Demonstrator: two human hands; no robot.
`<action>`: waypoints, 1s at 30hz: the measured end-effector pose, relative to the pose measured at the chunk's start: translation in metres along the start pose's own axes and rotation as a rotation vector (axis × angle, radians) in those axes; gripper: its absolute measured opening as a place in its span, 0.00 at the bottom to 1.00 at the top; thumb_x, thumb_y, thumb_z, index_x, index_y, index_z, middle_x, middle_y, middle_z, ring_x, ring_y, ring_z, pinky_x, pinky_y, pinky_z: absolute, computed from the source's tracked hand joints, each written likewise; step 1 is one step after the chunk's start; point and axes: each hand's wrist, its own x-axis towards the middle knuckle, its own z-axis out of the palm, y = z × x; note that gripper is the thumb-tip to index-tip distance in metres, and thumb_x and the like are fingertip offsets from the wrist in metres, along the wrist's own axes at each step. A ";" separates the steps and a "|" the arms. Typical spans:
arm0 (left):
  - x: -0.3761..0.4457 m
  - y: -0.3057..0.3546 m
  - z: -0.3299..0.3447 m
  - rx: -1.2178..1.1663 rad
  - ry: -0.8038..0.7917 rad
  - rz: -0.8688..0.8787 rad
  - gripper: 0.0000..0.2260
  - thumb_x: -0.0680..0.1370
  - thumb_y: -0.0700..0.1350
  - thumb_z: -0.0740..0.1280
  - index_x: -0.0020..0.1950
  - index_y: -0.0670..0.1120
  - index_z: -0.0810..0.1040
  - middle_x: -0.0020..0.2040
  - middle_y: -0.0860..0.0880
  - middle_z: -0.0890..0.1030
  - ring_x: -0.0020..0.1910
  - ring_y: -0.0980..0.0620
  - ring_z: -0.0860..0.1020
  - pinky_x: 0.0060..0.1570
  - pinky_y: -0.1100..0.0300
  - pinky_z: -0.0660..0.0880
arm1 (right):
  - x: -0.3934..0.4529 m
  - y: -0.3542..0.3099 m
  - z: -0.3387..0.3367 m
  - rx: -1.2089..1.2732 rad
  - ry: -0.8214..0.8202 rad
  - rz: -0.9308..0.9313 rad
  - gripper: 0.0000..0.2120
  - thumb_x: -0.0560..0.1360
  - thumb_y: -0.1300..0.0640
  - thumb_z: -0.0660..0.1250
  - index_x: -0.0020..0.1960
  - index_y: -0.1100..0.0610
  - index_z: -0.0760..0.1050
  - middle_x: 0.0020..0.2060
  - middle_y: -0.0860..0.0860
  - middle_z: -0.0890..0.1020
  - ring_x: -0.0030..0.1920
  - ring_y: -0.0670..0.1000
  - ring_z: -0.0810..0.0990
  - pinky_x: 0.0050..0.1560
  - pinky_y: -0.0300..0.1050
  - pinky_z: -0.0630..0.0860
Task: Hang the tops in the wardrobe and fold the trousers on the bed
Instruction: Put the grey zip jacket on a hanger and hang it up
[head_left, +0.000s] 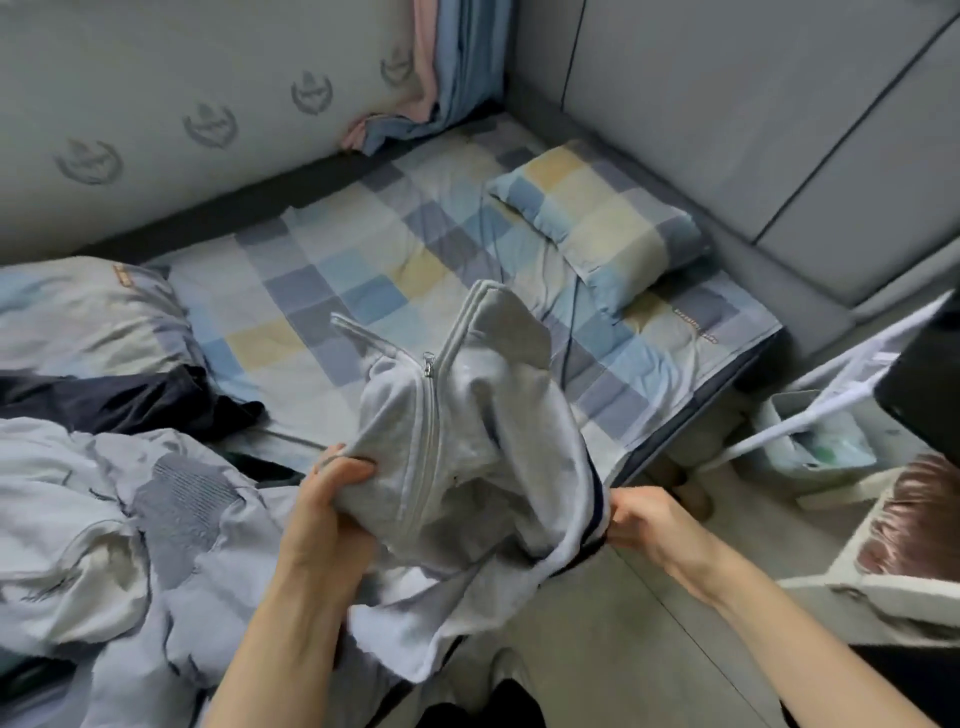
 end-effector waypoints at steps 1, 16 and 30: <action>-0.009 0.012 0.010 -0.002 -0.035 0.018 0.06 0.62 0.35 0.63 0.35 0.45 0.70 0.36 0.45 0.69 0.34 0.48 0.72 0.37 0.57 0.70 | -0.011 -0.004 -0.002 0.013 -0.080 0.117 0.13 0.78 0.56 0.54 0.47 0.63 0.73 0.44 0.61 0.80 0.45 0.57 0.76 0.51 0.51 0.68; -0.085 0.105 0.063 0.506 -0.626 0.193 0.12 0.61 0.32 0.63 0.25 0.47 0.64 0.31 0.46 0.73 0.29 0.51 0.72 0.28 0.66 0.70 | -0.125 -0.106 0.006 0.373 0.017 -0.113 0.14 0.75 0.60 0.67 0.59 0.63 0.78 0.44 0.58 0.85 0.42 0.54 0.85 0.38 0.44 0.81; -0.100 0.070 0.128 1.005 -0.640 0.046 0.25 0.74 0.71 0.54 0.61 0.58 0.75 0.59 0.48 0.81 0.54 0.47 0.82 0.60 0.45 0.75 | -0.265 -0.138 0.018 0.316 0.302 -0.671 0.09 0.71 0.46 0.70 0.43 0.48 0.85 0.42 0.49 0.86 0.43 0.46 0.85 0.40 0.36 0.78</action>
